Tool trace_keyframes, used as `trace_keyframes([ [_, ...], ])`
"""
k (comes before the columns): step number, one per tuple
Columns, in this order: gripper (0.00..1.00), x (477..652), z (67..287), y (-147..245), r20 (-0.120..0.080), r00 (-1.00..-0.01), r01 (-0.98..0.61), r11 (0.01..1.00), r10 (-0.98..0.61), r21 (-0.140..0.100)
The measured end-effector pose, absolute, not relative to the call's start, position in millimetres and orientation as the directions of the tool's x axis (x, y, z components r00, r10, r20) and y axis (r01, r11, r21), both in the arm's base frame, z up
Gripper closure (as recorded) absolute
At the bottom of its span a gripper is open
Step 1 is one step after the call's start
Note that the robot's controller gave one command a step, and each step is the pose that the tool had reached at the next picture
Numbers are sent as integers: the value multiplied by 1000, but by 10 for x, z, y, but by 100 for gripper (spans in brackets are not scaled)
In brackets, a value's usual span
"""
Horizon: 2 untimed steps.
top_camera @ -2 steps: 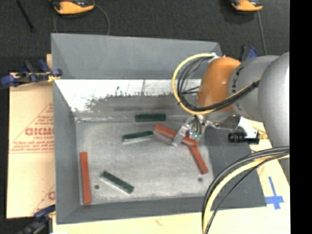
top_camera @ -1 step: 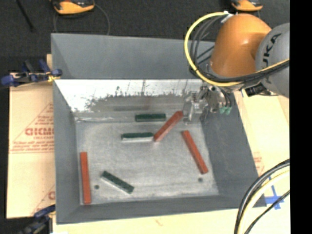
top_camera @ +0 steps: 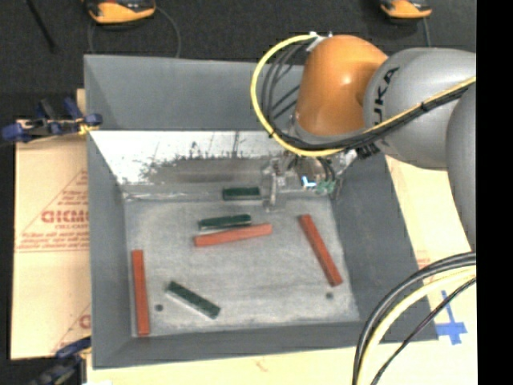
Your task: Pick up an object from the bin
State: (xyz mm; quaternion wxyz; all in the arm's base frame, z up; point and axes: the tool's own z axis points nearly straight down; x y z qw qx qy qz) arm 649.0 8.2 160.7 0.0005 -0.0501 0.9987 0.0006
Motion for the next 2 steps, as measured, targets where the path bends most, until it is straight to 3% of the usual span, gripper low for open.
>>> trace_keyframes([
  [1, 0, 6495, 1634, 58, -4, -995, -95, 995, -95, 0],
  [2, 0, 5506, 672, 344, 6, -962, -273, 962, -273, 2],
])
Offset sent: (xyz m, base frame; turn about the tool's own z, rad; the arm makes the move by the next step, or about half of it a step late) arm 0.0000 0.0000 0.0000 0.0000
